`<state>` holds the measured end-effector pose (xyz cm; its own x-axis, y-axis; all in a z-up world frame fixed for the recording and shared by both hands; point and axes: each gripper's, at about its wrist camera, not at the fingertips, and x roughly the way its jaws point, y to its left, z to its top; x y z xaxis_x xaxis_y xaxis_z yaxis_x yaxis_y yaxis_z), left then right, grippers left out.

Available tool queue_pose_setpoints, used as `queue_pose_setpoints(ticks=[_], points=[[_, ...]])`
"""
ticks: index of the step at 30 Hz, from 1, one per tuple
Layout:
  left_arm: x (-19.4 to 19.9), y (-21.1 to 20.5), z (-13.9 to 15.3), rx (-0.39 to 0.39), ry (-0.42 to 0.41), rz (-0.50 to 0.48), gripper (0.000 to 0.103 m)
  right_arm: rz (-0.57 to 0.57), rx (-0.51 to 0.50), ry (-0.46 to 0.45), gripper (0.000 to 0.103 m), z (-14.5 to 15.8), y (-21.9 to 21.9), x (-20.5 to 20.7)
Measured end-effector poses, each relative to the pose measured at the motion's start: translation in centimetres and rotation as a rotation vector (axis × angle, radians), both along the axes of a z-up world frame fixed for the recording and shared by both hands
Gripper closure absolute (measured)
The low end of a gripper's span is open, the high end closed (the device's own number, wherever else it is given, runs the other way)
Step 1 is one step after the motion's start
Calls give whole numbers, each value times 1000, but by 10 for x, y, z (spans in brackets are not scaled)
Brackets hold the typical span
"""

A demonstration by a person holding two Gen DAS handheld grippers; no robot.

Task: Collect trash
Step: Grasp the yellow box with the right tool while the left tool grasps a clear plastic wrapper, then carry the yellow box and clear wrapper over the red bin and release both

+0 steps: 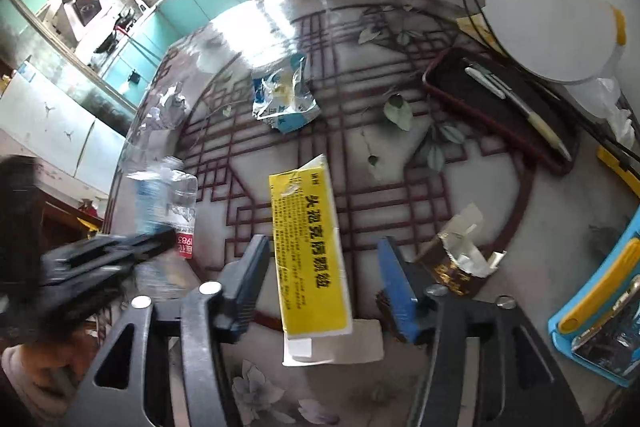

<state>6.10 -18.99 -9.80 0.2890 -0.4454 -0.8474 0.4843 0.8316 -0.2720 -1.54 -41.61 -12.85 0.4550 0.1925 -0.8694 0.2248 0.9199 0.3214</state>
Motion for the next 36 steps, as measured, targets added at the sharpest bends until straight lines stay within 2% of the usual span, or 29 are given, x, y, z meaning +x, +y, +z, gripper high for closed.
queue_pose_setpoints(ticks=[4, 12, 13, 14, 15, 23, 26, 36], points=[[-5, 27, 21, -20, -45, 39, 98, 6, 14, 40, 46, -12, 6, 11], [-14, 82, 18, -25, -32, 183, 98, 9, -4, 118, 46, -27, 18, 15], [-15, 84, 15, -25, -29, 193, 98, 13, -9, 113, 48, -26, 20, 14], [-17, 92, 13, -24, -26, 210, 98, 16, -12, 106, 64, -24, 22, 13], [-20, 98, 12, -24, -25, 221, 98, 19, -10, 103, 67, -23, 23, 12], [-36, 137, 15, -27, -31, 305, 98, 52, -67, -32, 67, 24, 52, 3], [-41, 143, 17, 2, -60, 307, 98, 74, -88, -75, 67, 43, 67, 1], [-51, 176, 12, 9, -59, 327, 98, 153, -100, -123, 67, 70, 123, -3]])
